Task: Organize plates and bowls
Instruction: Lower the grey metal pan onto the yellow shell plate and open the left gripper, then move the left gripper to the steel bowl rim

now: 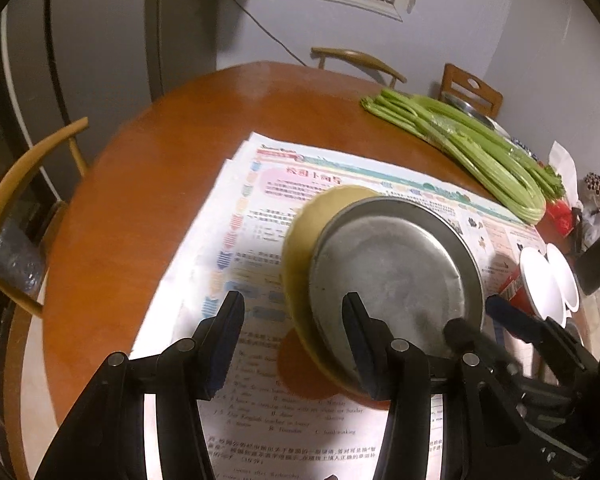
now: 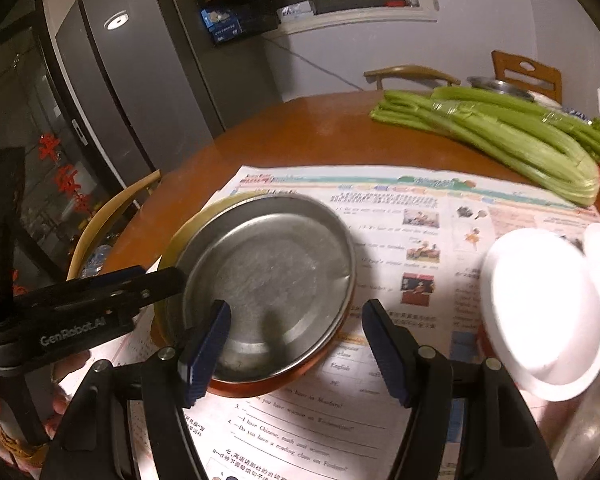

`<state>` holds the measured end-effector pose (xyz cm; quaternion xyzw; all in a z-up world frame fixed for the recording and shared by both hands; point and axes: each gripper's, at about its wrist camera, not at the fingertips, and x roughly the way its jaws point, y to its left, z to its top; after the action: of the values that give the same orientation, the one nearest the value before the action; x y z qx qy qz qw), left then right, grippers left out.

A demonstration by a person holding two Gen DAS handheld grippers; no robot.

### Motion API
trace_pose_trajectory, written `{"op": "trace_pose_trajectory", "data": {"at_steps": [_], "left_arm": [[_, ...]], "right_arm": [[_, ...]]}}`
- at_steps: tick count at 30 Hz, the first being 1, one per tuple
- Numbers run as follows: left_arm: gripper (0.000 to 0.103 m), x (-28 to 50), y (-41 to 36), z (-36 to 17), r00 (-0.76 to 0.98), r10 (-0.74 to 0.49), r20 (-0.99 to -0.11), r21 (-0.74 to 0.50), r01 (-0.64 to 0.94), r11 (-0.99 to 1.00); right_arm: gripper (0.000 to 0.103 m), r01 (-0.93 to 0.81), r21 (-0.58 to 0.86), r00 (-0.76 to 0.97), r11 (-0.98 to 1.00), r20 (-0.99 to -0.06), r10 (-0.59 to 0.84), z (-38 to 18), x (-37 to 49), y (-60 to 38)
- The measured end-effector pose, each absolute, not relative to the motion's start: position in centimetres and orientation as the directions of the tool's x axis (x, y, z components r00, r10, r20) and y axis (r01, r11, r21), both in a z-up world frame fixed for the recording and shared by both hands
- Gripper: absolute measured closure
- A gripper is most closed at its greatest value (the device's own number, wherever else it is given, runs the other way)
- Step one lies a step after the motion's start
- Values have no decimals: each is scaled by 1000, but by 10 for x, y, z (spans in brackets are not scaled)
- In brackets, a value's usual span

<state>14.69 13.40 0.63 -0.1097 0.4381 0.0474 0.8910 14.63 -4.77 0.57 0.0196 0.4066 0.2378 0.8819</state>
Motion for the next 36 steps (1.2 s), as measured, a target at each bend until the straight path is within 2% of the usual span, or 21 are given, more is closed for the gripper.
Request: {"op": "trace_pose_trajectory", "data": {"at_steps": [16, 36], "left_arm": [[50, 99, 123, 38, 680, 67, -730, -129, -233, 964], [49, 65, 72, 73, 736, 9, -677, -138, -139, 981]], "right_arm": [[34, -429, 182, 633, 885, -638, 438, 45, 115, -66], [34, -406, 166, 715, 899, -555, 426, 93, 70, -114]]}}
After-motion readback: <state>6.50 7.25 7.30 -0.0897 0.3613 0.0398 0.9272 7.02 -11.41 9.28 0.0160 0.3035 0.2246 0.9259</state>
